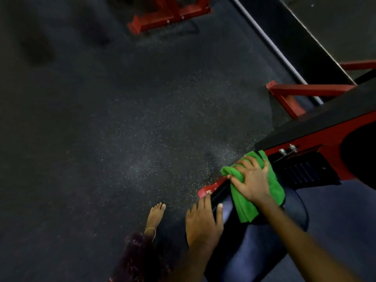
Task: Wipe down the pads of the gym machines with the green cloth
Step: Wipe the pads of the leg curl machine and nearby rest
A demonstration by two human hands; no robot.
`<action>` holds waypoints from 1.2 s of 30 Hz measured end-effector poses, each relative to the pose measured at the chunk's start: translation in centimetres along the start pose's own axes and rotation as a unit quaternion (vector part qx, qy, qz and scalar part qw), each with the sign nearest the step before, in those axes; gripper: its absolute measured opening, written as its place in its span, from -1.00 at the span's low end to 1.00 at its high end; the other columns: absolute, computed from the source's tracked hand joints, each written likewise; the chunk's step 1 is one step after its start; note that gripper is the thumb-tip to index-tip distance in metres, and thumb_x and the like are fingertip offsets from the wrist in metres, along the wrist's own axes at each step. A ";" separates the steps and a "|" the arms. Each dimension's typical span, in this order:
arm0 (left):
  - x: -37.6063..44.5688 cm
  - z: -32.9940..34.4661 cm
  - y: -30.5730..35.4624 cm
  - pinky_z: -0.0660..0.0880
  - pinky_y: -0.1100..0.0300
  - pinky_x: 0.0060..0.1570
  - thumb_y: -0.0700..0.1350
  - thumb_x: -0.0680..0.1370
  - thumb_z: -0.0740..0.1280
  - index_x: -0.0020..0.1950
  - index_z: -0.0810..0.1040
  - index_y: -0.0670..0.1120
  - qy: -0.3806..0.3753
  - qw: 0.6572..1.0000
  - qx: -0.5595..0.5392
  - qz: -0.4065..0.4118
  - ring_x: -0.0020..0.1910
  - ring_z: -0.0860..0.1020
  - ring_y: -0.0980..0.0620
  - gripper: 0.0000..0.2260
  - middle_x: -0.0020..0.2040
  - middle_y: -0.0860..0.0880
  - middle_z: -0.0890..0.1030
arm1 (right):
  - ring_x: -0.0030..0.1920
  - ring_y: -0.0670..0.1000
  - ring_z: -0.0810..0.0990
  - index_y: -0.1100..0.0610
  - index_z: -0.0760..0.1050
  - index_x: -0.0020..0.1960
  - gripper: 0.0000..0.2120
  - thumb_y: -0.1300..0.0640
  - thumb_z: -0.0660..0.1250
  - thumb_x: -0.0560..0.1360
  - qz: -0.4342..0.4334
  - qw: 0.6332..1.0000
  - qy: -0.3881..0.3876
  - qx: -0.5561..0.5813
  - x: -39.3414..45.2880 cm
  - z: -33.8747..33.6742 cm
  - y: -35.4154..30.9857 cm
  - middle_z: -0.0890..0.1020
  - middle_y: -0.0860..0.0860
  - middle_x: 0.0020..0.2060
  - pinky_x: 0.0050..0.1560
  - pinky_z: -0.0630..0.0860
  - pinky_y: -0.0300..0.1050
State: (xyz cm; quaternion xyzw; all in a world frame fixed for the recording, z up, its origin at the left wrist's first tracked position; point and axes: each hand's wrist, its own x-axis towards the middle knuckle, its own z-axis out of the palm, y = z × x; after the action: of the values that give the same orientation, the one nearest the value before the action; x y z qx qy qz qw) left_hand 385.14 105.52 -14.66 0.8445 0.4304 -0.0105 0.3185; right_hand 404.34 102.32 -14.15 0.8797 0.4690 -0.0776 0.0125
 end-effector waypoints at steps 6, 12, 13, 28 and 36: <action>0.1 0.8 -0.4 0.54 0.17 -0.28 0.10 0.47 0.13 0.01 0.62 -0.06 0.058 0.998 0.002 0.008 -0.28 0.61 0.05 -0.64 -0.18 0.03 0.64 | 0.20 0.07 0.49 -0.06 0.58 0.12 -0.57 -0.23 0.17 0.40 -0.164 0.986 -0.005 0.036 -3.2 0.7 -2.4 0.61 -0.08 0.06 0.30 0.11 0.22; 0.1 0.4 -0.2 0.55 0.13 -0.23 0.12 0.50 0.12 0.10 0.59 -0.08 0.029 1.000 0.006 0.004 -0.23 0.63 0.00 -0.60 -0.10 -0.01 0.66 | 0.15 0.16 0.54 0.06 0.63 0.07 -0.46 -0.25 0.11 0.38 -0.030 0.999 -0.011 0.019 0.7 0.2 2.5 0.63 0.07 0.02 0.29 0.17 0.32; 1.2 0.1 0.1 0.55 0.11 -0.21 0.13 0.51 0.12 0.12 0.59 -0.09 0.011 1.000 -0.009 0.005 -0.21 0.63 -0.03 -0.58 -0.09 -0.03 0.66 | 0.18 0.16 0.52 0.07 0.63 0.07 -0.46 -0.25 0.11 0.37 -0.005 1.000 -0.012 0.020 1.7 -0.3 1.9 0.63 0.07 0.04 0.29 0.16 0.34; 6.7 0.3 5.3 0.31 -0.03 0.17 0.04 0.65 0.06 0.25 0.41 -0.16 -0.152 0.987 0.017 0.042 0.21 0.45 -0.18 -0.66 0.25 -0.17 0.48 | 0.38 0.14 0.35 0.04 0.54 0.25 -0.40 -0.23 0.06 0.37 0.018 0.997 -0.074 0.027 -0.1 -0.5 2.5 0.52 0.06 0.26 0.32 0.05 0.37; 7.3 0.8 5.3 0.31 -0.07 0.17 0.09 0.64 0.05 0.29 0.40 -0.14 -0.159 0.986 0.034 0.036 0.16 0.49 -0.20 -0.62 0.24 -0.16 0.49 | 0.31 0.14 0.38 0.05 0.51 0.27 -0.27 -0.32 -0.06 0.32 0.045 0.995 -0.083 0.024 2.9 -0.7 6.1 0.52 0.07 0.25 0.29 0.13 0.29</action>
State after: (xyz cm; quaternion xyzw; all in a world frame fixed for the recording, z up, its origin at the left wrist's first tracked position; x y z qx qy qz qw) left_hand 393.81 108.05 -14.64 0.8574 0.3433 -0.1479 0.3538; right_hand 411.06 101.30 -14.23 0.8906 0.4241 -0.1608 0.0343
